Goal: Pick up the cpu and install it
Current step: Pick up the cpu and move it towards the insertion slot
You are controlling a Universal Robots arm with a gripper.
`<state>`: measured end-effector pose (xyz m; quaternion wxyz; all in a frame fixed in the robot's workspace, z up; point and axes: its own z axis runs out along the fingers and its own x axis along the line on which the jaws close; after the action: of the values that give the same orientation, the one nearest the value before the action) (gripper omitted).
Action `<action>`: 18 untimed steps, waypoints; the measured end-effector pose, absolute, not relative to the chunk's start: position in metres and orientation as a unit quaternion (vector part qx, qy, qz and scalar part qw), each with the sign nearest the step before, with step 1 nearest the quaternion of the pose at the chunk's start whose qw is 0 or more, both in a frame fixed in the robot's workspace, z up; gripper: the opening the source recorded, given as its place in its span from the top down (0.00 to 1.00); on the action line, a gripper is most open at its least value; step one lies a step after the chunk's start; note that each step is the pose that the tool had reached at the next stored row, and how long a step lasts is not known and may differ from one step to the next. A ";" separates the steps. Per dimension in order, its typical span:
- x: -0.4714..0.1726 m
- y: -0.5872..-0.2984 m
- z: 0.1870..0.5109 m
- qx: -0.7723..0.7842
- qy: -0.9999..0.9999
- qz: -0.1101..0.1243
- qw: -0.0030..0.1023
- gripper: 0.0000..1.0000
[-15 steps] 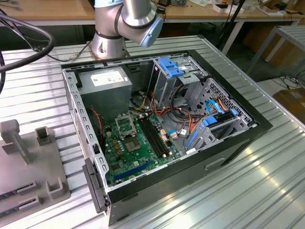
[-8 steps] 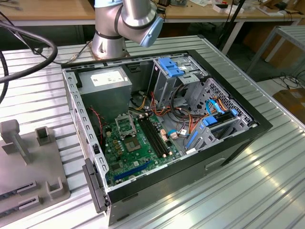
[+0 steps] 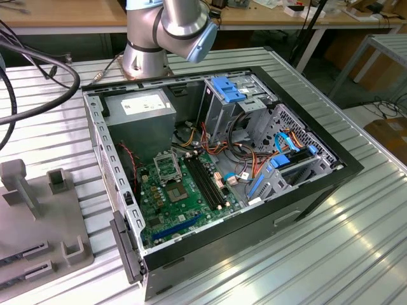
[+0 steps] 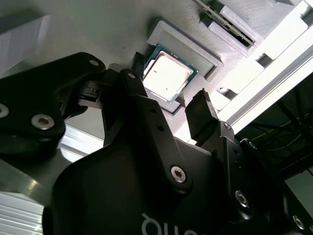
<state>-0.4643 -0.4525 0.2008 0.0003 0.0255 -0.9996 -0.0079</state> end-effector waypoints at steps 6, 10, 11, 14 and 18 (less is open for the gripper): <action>-0.464 -0.452 0.200 0.026 -1.000 -0.008 0.000 0.39; -0.464 -0.452 0.199 0.026 -1.000 -0.008 0.000 0.39; -0.464 -0.452 0.199 0.026 -1.000 -0.008 0.000 0.39; -0.464 -0.452 0.193 0.026 -1.000 0.002 0.001 0.39; -0.464 -0.452 0.192 0.026 -1.000 0.002 0.001 0.39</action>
<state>-0.4638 -0.4517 0.1915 0.0006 0.0261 -0.9997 0.0024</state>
